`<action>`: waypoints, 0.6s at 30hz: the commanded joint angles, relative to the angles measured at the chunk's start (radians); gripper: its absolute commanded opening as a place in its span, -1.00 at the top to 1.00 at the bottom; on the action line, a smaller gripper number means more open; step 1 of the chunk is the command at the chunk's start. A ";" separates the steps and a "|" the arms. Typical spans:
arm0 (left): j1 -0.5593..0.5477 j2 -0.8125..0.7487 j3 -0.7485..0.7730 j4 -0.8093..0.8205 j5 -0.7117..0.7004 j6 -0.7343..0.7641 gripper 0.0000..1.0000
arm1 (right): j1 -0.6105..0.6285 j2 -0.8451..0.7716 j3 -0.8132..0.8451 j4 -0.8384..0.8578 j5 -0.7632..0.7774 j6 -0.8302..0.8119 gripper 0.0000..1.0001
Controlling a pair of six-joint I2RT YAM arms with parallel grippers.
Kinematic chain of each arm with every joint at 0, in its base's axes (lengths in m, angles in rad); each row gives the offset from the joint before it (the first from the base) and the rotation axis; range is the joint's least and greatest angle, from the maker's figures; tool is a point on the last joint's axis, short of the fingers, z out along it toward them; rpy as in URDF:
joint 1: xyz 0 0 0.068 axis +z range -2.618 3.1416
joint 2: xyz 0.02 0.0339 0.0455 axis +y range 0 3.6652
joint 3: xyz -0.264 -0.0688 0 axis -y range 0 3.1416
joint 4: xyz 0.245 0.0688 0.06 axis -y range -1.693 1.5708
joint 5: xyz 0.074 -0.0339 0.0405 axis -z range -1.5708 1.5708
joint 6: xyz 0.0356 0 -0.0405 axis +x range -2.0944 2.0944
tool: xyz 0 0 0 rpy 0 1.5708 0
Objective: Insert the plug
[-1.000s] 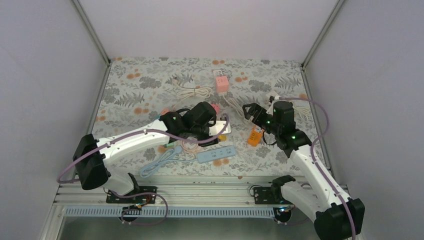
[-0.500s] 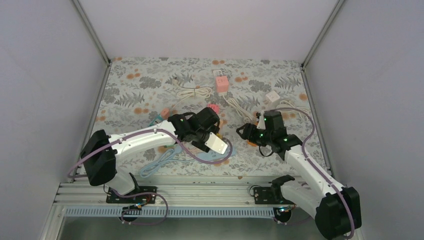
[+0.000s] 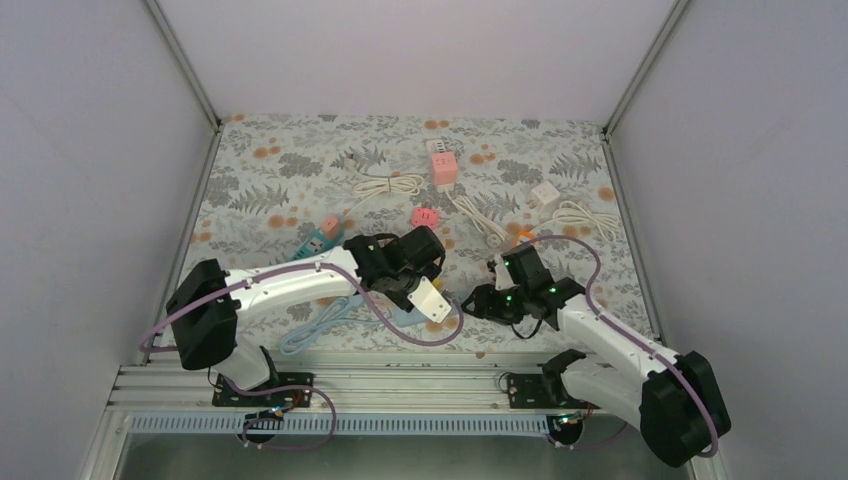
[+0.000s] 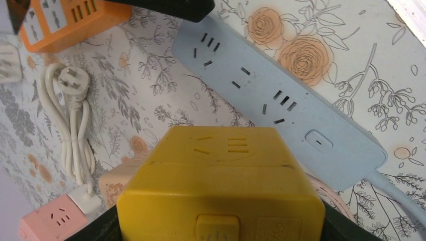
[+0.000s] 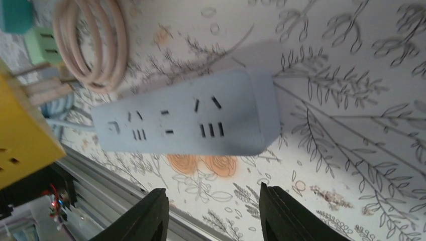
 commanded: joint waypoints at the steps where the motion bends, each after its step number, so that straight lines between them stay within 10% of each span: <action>1: -0.021 -0.023 -0.035 0.000 -0.006 0.057 0.41 | 0.036 0.044 -0.023 -0.019 -0.030 -0.034 0.05; 18: -0.043 -0.018 -0.033 -0.029 -0.005 0.038 0.42 | 0.045 0.248 0.060 0.109 0.171 0.011 0.35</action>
